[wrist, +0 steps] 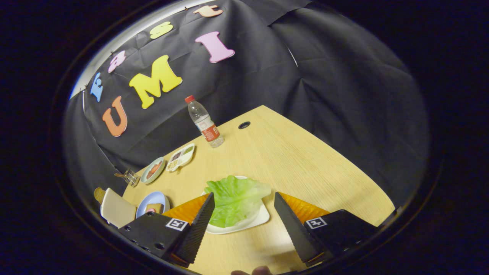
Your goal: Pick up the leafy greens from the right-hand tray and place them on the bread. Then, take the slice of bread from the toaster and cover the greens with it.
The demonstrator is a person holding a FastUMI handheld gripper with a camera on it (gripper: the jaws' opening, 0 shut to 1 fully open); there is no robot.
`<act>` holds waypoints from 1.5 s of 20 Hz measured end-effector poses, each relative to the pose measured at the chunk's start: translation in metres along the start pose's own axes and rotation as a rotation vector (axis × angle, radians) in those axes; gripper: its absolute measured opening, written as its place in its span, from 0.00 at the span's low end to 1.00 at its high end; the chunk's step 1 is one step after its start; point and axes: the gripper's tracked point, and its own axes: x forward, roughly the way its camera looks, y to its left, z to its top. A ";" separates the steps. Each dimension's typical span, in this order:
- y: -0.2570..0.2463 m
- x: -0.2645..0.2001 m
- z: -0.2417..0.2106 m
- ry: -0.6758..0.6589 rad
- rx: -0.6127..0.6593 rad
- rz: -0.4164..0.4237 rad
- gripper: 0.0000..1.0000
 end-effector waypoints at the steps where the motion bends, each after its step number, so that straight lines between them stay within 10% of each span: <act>1: -0.004 0.006 0.000 0.012 0.013 -0.005 0.96; 11: -0.016 0.047 -0.002 0.092 0.071 -0.010 0.74; 14: -0.019 0.048 -0.002 0.108 0.087 -0.002 0.29; 16: -0.025 0.054 0.007 0.094 0.097 0.014 0.28; 18: -0.023 0.046 0.006 0.091 0.107 0.011 0.03; 30: 0.038 -0.009 0.050 -0.031 0.065 0.128 0.00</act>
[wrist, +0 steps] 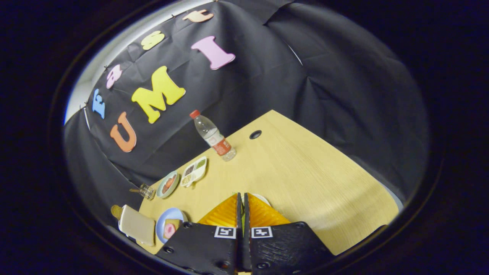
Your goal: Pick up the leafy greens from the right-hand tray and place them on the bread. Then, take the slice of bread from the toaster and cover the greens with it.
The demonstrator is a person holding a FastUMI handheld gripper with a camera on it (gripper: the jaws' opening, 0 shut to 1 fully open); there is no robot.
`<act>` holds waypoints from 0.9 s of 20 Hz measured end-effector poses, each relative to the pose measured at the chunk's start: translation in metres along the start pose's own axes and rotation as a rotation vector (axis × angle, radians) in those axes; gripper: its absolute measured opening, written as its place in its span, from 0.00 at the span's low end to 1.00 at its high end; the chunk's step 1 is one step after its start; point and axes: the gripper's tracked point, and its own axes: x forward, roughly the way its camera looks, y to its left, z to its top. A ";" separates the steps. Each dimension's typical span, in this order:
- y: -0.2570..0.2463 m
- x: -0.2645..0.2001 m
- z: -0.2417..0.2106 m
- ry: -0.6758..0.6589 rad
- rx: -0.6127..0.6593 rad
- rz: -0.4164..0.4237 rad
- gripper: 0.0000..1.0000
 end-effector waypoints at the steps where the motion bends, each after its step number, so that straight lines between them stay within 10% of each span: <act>1: 0.008 -0.004 0.001 -0.006 -0.003 0.010 0.00; 18: 0.158 -0.026 -0.007 -0.067 -0.103 0.113 0.00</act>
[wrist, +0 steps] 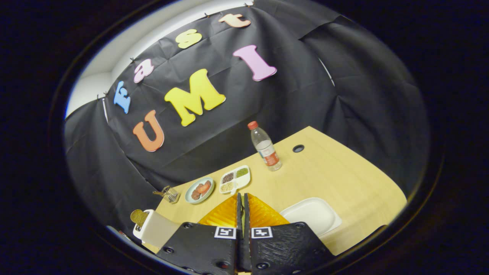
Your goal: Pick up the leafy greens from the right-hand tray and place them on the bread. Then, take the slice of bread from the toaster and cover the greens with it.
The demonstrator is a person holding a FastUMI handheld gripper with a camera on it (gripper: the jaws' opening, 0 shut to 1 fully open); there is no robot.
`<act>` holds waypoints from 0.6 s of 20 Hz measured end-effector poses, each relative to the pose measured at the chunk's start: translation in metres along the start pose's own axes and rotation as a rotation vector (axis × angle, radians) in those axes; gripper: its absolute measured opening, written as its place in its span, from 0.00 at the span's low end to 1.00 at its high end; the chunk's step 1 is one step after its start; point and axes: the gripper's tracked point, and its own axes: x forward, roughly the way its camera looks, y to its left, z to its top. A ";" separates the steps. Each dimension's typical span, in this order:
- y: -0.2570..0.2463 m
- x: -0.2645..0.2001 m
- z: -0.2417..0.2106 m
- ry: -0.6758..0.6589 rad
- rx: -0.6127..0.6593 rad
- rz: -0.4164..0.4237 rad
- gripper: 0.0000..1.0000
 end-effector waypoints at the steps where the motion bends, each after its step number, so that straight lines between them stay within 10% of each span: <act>1: 0.015 0.004 -0.007 0.009 -0.006 0.016 0.00; 12: 0.170 0.057 -0.090 0.097 -0.103 0.172 0.00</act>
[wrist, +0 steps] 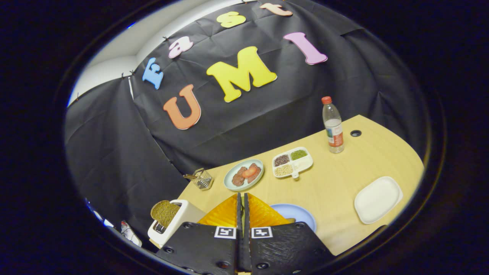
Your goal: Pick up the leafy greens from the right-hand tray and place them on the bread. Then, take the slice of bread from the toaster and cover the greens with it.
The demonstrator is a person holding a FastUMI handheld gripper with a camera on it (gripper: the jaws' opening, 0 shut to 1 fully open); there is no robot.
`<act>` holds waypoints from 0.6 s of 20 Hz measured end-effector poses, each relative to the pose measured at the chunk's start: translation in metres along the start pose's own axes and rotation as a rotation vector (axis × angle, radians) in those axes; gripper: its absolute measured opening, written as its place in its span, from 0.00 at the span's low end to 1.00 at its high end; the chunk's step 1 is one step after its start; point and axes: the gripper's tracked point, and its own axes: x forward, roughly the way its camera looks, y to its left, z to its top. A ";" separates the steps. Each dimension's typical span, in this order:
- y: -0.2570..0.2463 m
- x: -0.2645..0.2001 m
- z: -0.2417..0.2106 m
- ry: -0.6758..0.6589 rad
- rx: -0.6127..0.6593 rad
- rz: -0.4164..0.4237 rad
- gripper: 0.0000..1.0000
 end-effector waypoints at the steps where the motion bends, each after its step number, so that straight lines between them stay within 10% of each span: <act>1: 0.008 0.005 -0.009 0.010 0.003 0.010 0.00; 12: -0.026 0.028 -0.065 0.092 0.000 -0.030 0.00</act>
